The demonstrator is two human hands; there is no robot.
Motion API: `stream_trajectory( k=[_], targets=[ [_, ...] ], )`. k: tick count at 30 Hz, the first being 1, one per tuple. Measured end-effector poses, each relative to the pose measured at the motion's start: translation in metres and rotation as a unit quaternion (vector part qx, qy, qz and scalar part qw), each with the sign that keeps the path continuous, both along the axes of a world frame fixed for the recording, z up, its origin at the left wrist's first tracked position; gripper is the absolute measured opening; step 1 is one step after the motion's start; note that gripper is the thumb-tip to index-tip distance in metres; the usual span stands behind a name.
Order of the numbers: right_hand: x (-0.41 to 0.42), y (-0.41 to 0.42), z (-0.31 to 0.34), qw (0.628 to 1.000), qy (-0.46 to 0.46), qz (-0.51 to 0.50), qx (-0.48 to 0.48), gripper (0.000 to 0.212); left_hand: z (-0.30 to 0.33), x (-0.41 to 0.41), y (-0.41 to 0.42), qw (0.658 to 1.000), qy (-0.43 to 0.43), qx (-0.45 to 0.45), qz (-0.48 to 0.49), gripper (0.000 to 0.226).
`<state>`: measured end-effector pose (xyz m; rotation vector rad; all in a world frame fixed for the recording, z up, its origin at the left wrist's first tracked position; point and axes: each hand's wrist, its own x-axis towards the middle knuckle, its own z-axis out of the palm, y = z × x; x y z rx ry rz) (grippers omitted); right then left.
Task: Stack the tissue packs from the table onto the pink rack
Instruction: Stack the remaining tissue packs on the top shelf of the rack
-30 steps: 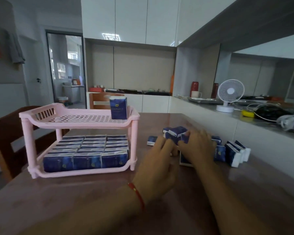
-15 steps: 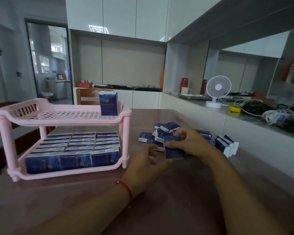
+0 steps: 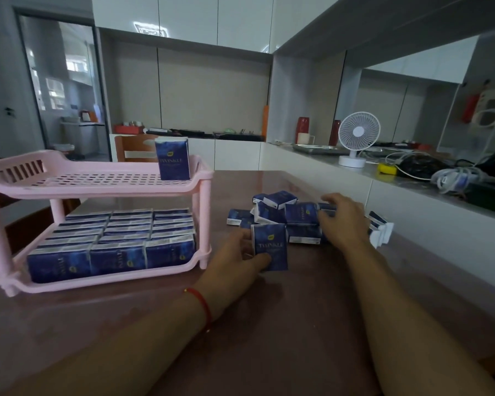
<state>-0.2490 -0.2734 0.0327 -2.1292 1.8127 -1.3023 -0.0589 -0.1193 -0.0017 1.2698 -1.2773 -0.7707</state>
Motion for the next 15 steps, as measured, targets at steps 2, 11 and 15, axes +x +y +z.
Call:
stream_trajectory(
  k=[2,11,15],
  targets=[
    [0.008,-0.001,-0.003,0.995,0.08,0.045,0.034,0.043,0.001,0.0,0.0,1.0,0.011,0.0,0.003,0.031],
    [0.021,-0.02,-0.019,0.989,0.123,0.068,0.038,0.049,0.0,0.0,-0.001,1.0,0.003,0.005,0.001,0.026],
    [0.015,-0.012,-0.004,0.994,0.071,0.072,0.033,0.032,0.001,0.002,0.001,1.0,-0.01,0.003,-0.004,0.024]
  ],
)
